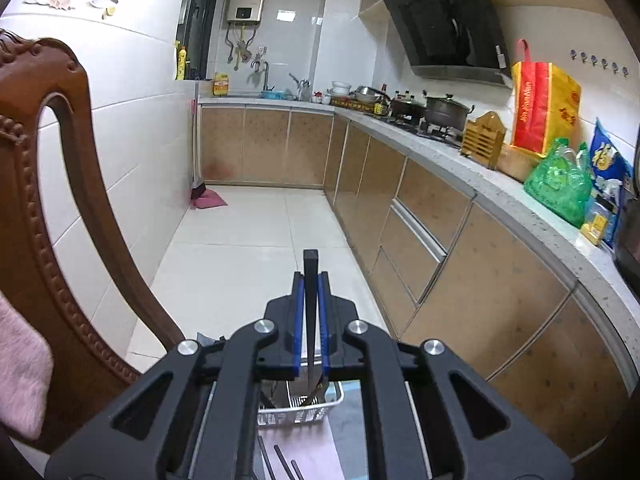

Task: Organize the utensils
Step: 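Lift the chopstick with the left tool over the basket and open it, then lower the right tool onto a black chopstick and close on it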

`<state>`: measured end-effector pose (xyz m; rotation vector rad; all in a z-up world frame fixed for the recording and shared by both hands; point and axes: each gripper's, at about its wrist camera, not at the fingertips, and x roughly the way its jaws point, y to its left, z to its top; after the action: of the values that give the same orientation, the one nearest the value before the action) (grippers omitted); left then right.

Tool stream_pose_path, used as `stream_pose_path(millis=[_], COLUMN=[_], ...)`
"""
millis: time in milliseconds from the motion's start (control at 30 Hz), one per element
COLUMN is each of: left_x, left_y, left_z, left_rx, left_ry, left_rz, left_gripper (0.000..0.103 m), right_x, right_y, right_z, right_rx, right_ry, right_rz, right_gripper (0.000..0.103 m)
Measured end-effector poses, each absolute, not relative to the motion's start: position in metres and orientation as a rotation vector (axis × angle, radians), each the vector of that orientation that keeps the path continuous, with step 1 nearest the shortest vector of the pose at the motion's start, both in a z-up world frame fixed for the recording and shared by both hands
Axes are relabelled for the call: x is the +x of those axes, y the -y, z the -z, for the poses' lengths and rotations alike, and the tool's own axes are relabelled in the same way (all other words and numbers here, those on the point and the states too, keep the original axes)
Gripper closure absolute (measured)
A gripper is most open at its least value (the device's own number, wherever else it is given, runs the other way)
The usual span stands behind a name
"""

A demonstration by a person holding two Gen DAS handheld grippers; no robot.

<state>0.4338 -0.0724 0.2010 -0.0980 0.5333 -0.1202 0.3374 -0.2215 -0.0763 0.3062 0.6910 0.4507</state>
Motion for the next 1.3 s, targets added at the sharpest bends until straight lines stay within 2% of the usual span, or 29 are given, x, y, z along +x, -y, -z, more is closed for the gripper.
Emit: stream_pose_path(millis=[300,567,633,700,800,900,1100,1300], left_x=[0.487,0.498,0.487,0.463,0.408,0.354,0.281,0.269], left_y=[0.076,0.085,0.081,0.069,0.051,0.032,-0.001,-0.013], left_z=[-0.118,-0.048,-0.04,-0.031,-0.012,0.021,0.091,0.131], left_rx=[-0.099,-0.049,-0.051,-0.07,-0.059,-0.068,-0.19,-0.207], left_ry=[-0.684,-0.839,-0.843,-0.83,-0.784,-0.787,-0.864,-0.916], left_rz=[0.124,0.165,0.176,0.189,0.179,0.151,0.075,0.017], left_gripper=[0.096,0.094,0.085,0.053,0.03,0.023,0.023,0.023], right_x=[0.34,0.34,0.34,0.34,0.337,0.334,0.331,0.322], right_y=[0.224,0.223,0.222,0.221,0.221,0.218,0.2,0.174], right_z=[0.075,0.073,0.073,0.073,0.072,0.071,0.074,0.082], right_rx=[0.322,0.32,0.318,0.313,0.301,0.289,0.244,0.176], right_ry=[-0.689,-0.684,-0.683,-0.684,-0.679,-0.676,-0.69,-0.711], right_rz=[-0.452,-0.453,-0.453,-0.455,-0.456,-0.461,-0.477,-0.487], right_gripper=[0.052,0.052,0.052,0.052,0.052,0.052,0.052,0.052])
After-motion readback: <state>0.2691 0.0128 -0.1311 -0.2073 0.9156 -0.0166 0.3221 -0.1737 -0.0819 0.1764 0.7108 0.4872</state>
